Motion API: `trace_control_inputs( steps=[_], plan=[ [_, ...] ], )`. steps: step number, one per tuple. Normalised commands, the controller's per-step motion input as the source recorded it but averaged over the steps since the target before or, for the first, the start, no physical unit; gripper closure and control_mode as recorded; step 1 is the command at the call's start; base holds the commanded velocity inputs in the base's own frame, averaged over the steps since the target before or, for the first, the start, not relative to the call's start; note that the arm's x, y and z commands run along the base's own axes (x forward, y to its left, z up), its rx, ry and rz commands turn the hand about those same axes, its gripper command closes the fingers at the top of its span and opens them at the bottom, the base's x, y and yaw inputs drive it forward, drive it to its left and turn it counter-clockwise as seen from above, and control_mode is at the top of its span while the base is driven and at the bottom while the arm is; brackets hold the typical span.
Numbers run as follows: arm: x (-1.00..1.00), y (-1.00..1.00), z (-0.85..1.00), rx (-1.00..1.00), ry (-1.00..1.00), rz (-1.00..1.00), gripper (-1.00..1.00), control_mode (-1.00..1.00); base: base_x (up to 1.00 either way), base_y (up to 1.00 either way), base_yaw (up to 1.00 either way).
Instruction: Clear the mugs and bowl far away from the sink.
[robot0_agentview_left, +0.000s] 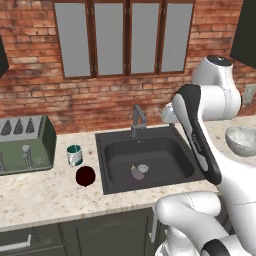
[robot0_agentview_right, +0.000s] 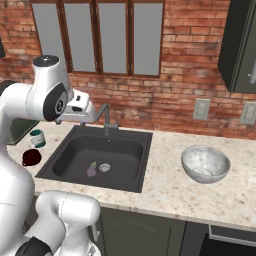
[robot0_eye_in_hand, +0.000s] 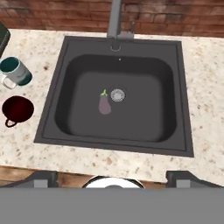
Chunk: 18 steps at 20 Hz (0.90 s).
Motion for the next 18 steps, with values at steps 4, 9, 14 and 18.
trace_control_inputs(
  steps=[4,9,14,18],
  plan=[
    [-0.72,0.00,0.09,0.00,0.00,-0.06,-1.00,-1.00,0.00,0.00,0.00],
    [-0.65,0.00,0.09,-0.01,-0.03,-0.05,-1.00,-1.00,0.00,0.00,0.00],
    [-0.71,0.07,0.11,-0.09,-0.15,-0.08,-1.00,-1.00,0.00,0.00,0.00],
    [-0.67,0.08,0.07,-0.04,-0.09,-0.04,-1.00,-1.00,0.00,0.00,0.00]
  ],
)
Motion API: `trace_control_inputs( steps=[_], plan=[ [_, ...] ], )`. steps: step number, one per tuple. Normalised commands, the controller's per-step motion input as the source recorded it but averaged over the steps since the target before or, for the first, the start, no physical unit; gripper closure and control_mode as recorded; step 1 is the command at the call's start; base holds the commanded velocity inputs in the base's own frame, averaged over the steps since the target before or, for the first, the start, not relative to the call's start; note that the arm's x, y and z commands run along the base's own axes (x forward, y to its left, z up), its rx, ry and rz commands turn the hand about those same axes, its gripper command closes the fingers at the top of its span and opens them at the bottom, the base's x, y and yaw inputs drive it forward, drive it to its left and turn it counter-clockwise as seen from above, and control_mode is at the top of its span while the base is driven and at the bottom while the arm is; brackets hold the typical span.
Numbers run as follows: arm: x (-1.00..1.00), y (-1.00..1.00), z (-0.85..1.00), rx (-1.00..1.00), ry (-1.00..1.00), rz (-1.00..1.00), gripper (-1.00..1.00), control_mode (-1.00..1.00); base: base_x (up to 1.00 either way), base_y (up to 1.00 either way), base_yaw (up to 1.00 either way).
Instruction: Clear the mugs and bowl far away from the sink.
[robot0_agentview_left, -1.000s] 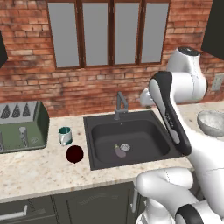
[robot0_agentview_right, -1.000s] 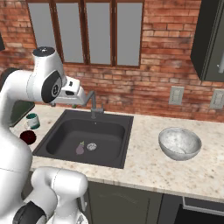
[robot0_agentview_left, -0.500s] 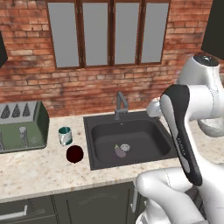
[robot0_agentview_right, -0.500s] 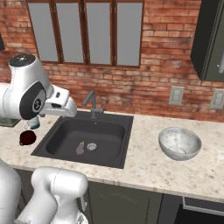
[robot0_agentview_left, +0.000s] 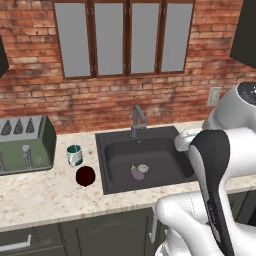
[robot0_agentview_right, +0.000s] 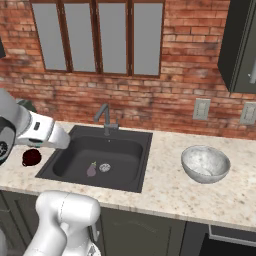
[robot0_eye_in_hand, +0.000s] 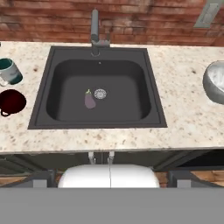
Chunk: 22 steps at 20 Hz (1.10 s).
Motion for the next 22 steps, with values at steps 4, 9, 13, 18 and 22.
trace_control_inputs(
  steps=[4,9,13,18,22],
  plan=[
    [-0.43,0.06,0.24,0.00,-0.02,-0.01,-1.00,-1.00,0.00,0.00,0.00],
    [-0.03,0.10,0.07,0.01,0.00,0.00,-1.00,1.00,-0.07,0.70,0.01],
    [0.00,0.00,0.00,0.00,0.00,0.00,-1.00,1.00,-0.08,0.88,0.03],
    [0.00,0.00,0.00,0.00,0.00,0.00,-1.00,1.00,-0.11,0.42,0.00],
    [0.00,0.00,0.00,0.00,0.00,0.00,-1.00,1.00,0.00,0.02,0.03]
  ],
)
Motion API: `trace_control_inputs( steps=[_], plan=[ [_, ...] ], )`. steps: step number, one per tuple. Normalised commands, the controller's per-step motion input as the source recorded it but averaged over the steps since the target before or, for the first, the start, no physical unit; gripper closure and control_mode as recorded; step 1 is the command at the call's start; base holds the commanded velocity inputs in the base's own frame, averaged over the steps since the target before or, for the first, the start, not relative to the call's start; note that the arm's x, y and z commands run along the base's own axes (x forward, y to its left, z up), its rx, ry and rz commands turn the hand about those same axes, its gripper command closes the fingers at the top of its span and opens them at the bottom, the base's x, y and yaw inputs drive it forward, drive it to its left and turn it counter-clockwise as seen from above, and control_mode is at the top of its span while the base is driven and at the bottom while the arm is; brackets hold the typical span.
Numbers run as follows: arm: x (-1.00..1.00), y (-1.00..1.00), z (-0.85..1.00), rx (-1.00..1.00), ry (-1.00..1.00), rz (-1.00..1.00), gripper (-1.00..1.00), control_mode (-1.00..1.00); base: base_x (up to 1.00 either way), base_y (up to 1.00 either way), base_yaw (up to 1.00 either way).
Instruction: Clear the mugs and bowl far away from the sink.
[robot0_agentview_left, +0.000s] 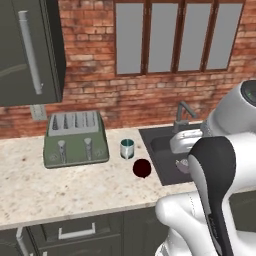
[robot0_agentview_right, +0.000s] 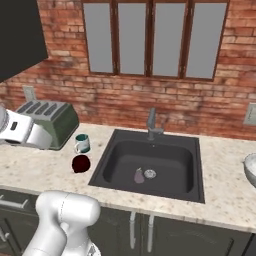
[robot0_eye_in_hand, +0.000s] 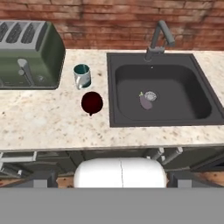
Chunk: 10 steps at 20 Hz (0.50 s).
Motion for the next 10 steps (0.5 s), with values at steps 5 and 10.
trace_control_inputs(
  steps=[5,10],
  plan=[
    [0.00,0.00,0.00,0.00,0.00,0.00,-1.00,1.00,0.00,0.27,0.10],
    [0.00,0.00,0.00,0.00,0.00,0.00,-1.00,1.00,0.00,0.17,0.18]
  ],
)
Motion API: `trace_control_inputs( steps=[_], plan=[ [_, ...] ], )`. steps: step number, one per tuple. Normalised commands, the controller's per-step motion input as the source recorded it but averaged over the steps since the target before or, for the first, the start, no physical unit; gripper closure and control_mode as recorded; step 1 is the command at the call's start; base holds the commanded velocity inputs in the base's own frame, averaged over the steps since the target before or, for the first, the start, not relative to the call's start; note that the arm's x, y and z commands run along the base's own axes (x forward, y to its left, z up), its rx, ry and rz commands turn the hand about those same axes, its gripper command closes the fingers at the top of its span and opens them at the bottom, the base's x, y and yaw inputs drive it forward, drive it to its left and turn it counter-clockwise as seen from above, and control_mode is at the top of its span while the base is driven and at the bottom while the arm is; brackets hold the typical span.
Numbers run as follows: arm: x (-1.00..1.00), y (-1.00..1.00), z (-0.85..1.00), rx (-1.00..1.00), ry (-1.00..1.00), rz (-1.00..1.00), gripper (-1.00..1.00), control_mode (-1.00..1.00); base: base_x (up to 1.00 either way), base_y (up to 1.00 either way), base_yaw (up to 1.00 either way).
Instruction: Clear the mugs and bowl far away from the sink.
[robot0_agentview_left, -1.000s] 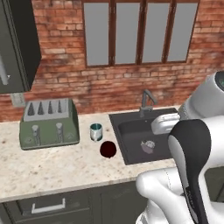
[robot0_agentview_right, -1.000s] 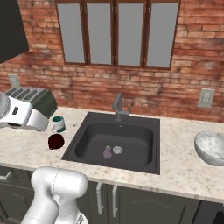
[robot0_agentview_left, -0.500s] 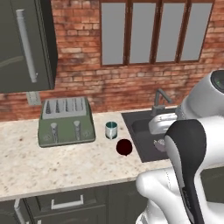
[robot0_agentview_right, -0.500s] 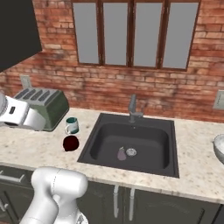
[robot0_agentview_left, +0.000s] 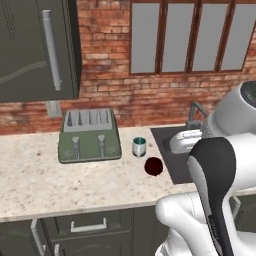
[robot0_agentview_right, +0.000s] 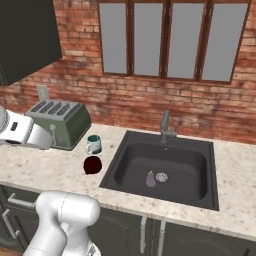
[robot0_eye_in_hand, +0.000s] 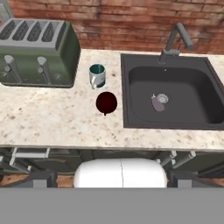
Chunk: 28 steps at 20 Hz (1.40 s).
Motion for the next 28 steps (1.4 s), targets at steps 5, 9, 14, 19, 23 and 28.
trace_control_inputs(
  steps=[5,9,14,19,23,28],
  plan=[
    [0.00,0.00,0.00,0.00,0.00,0.00,-1.00,1.00,0.00,-0.08,0.13],
    [0.00,0.00,0.00,0.00,0.00,0.00,-1.00,1.00,0.04,-0.19,0.02],
    [0.00,0.00,0.00,0.00,0.00,0.00,-1.00,1.00,0.22,0.00,-0.05],
    [0.00,0.00,0.00,0.00,0.00,0.00,-1.00,1.00,0.29,0.00,-0.13],
    [0.00,0.00,0.00,0.00,0.00,0.00,-1.00,1.00,0.20,0.00,-0.15],
    [0.00,0.00,0.00,0.00,0.00,0.00,-1.00,1.00,0.10,0.00,-0.11]
  ],
)
